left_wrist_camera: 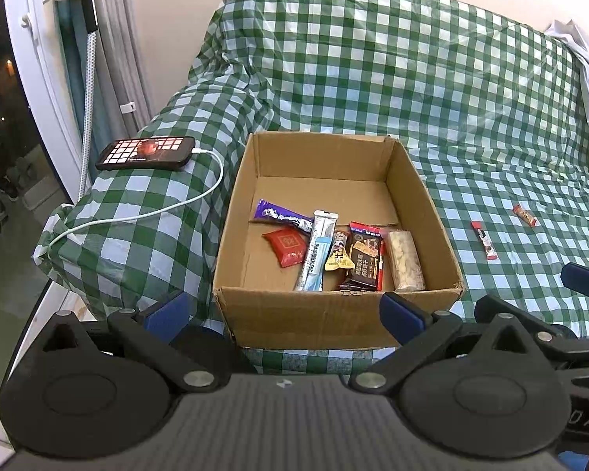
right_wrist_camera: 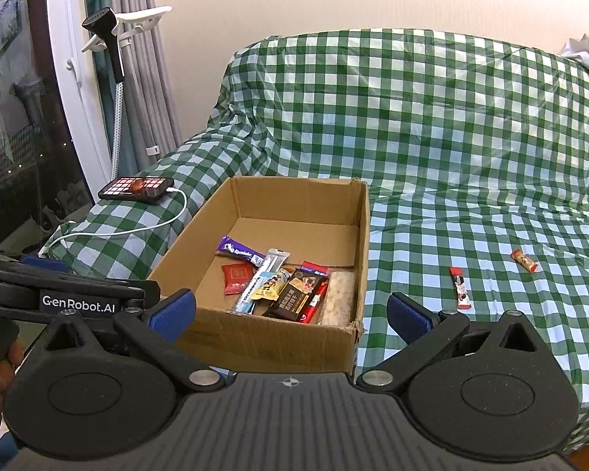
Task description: Organize snacks
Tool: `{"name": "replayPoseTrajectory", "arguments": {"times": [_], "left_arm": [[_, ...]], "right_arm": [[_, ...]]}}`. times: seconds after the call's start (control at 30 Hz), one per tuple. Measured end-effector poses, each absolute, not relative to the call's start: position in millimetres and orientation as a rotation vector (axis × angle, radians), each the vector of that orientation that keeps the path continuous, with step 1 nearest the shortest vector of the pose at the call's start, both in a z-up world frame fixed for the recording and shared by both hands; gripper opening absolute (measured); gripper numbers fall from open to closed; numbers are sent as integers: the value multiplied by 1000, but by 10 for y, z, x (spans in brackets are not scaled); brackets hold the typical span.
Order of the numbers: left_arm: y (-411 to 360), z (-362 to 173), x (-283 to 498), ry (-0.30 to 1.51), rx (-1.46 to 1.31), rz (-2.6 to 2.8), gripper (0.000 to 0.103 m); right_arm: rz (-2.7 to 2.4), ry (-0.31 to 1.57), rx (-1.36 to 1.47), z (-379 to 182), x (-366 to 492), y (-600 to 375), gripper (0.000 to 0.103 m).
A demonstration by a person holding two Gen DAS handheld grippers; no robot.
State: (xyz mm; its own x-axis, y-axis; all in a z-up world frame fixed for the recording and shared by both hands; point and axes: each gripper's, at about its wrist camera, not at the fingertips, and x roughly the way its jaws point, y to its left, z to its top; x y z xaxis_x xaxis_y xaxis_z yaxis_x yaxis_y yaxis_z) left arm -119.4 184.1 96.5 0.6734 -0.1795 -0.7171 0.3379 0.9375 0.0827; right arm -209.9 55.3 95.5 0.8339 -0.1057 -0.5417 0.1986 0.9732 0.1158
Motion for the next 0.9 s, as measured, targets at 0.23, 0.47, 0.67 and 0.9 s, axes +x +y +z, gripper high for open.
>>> {"name": "replayPoseTrajectory", "arguments": {"times": [0.23, 0.47, 0.67, 0.9], "left_arm": [[1801, 929, -1158, 795, 233, -291, 103], [1706, 875, -1111, 814, 270, -288, 103], [1518, 889, -1043, 817, 310, -294, 103], [971, 993, -916, 833, 309, -391, 103]], "right_arm": [[-161, 573, 181, 889, -2069, 540, 102], [-161, 591, 213, 810, -2033, 458, 102], [-176, 587, 241, 771, -2012, 309, 102], [-258, 524, 275, 859, -2102, -86, 102]]}}
